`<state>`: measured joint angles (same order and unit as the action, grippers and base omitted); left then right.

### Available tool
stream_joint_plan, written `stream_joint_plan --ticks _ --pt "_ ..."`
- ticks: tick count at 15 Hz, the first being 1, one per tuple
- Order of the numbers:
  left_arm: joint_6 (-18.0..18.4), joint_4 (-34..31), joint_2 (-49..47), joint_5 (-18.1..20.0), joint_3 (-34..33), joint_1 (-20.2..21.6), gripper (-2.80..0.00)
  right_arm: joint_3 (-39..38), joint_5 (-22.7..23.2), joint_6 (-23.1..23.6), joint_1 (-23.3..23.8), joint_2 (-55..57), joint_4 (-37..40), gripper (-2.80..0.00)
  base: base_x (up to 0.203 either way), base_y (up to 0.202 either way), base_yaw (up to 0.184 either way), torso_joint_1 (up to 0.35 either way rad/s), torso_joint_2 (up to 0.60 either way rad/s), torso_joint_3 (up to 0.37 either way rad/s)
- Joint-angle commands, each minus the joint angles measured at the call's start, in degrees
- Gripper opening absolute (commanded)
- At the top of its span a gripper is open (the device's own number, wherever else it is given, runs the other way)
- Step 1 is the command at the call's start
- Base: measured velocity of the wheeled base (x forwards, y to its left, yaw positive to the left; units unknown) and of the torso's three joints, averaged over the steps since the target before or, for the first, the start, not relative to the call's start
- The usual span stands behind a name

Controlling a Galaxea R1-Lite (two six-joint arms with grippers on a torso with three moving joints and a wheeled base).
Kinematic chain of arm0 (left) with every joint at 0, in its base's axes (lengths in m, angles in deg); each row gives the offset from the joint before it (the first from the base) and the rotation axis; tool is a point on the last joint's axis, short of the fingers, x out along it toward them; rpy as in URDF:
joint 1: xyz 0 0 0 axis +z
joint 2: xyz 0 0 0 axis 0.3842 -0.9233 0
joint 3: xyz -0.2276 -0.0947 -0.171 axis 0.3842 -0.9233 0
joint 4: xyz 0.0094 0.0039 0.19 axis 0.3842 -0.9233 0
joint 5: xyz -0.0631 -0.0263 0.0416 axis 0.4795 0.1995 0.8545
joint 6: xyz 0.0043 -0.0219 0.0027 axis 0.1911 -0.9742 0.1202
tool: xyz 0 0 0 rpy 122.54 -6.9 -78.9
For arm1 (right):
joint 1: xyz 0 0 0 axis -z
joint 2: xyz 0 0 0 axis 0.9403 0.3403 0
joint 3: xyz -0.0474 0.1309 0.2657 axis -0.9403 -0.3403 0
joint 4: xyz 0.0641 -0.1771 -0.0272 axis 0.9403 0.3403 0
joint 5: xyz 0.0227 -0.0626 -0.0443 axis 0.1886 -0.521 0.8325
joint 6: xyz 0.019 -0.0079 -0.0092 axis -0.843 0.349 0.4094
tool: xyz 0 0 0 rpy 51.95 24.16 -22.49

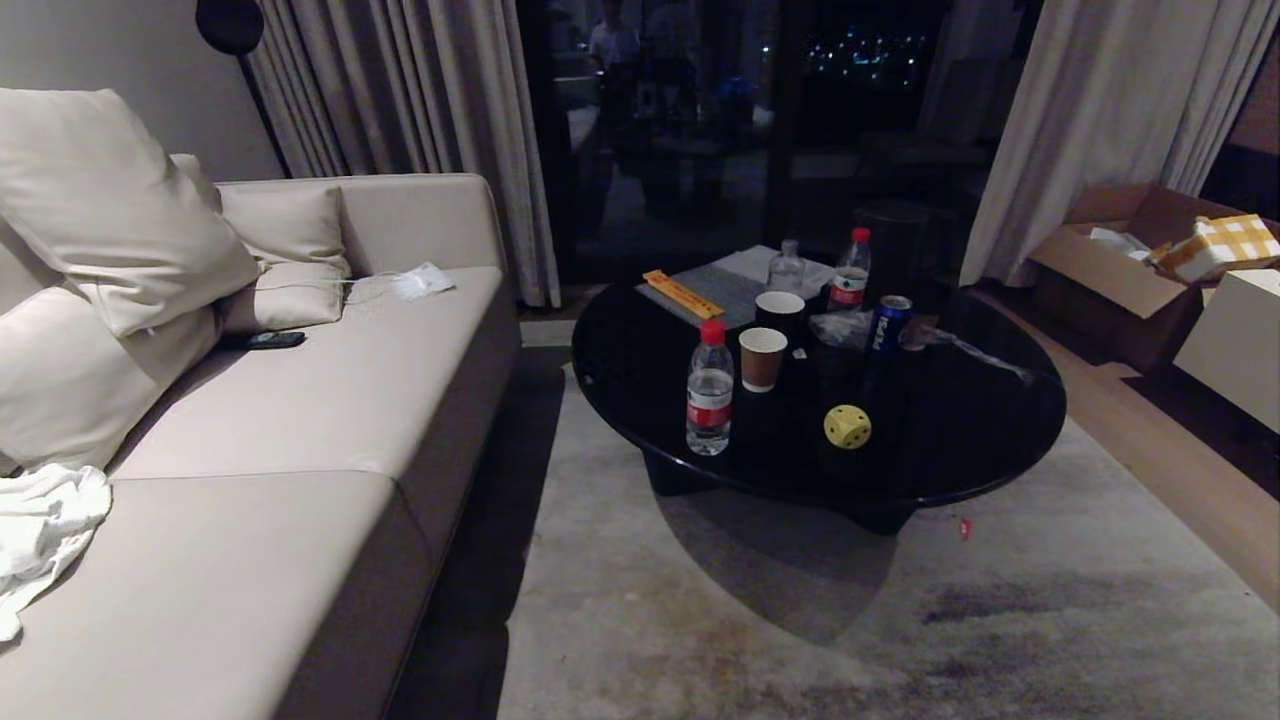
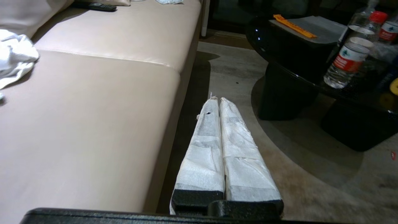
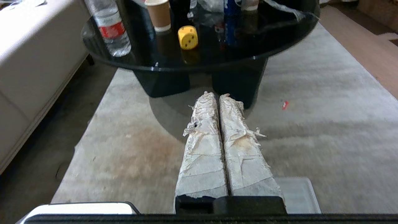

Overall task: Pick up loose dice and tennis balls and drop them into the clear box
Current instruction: Pick up toys out of the box

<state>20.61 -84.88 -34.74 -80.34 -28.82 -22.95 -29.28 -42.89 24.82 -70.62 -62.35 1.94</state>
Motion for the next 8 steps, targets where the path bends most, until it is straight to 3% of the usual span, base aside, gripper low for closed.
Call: stream_joint_plan --ticks 1,8 --pt "0.01 0.0 -0.09 -0.06 -0.09 0.0 -2.8 0.01 0.0 -0.01 -0.02 0.09 -0.04 -2.8 0.185 0.0 -0.002 0.002 0.0 0.002" --pt "0.01 0.08 -0.09 -0.06 -0.09 0.0 -2.8 0.01 0.0 -0.01 -0.02 0.09 0.03 -2.8 0.182 0.0 0.0 0.002 0.0 0.004"
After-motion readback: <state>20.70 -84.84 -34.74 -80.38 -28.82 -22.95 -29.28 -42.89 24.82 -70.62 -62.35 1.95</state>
